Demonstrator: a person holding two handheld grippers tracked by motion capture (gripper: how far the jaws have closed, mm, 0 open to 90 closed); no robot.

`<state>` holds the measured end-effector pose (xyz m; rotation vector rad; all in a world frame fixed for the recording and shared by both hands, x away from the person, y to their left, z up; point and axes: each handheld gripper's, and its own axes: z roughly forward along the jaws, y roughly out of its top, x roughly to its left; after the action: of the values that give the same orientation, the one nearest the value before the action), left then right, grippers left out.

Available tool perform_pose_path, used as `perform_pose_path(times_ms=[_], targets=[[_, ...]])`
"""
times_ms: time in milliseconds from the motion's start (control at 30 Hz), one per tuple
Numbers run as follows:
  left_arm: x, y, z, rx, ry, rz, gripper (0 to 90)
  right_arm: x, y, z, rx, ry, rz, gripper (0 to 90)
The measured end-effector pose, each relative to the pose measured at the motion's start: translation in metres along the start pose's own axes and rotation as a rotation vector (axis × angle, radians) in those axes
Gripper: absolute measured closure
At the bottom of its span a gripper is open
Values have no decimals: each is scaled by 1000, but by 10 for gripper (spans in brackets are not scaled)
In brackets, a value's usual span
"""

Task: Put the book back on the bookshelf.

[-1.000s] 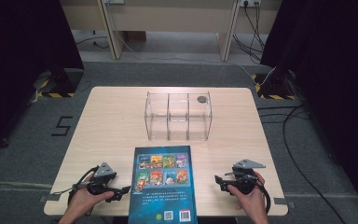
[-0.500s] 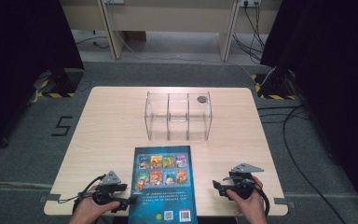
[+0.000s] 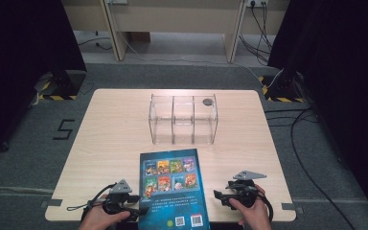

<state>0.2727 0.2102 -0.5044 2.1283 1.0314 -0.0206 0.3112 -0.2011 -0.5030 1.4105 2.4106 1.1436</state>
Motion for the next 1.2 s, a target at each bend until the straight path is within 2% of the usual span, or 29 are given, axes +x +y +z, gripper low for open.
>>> perform_pose_path(times_ms=[100, 200, 533, 567, 667, 767, 800, 833, 967, 1067, 1167, 1200], targets=[[-5, 1, 4, -3, -29, 0, 374, 1, 0, 1, 4, 10, -5, 249], [-8, 4, 9, -8, -44, 0, 376, 5, 0, 5, 7, 51, 4, 272], [-18, 13, 24, -25, -48, 25, 377, 14, 0, 10, 11, 107, -9, 310], [-19, 14, 25, -25, -49, 28, 377, 14, 0, 11, 6, 121, 13, 312], [-21, 16, 28, -30, -56, 36, 377, 14, 0, 12, -4, 137, 31, 325], [-22, 17, 31, -44, -49, 50, 372, 15, -1, 12, -12, 125, 56, 277], [-23, 17, 33, -52, -50, 46, 371, 15, -1, 12, -20, 129, 76, 223], [-23, 17, 34, -62, -47, 38, 369, 17, -1, 12, -22, 140, 121, 196], [-26, 17, 36, -71, -32, 43, 364, 15, -1, 12, -31, 131, 147, 192], [-30, 18, 38, -67, -11, 71, 348, 13, -4, 10, -61, 158, 231, 177], [-31, 18, 38, -65, -5, 81, 337, 11, -5, 9, -65, 187, 276, 146], [-32, 18, 39, -65, -2, 87, 337, 11, -6, 9, -70, 184, 269, 146]])
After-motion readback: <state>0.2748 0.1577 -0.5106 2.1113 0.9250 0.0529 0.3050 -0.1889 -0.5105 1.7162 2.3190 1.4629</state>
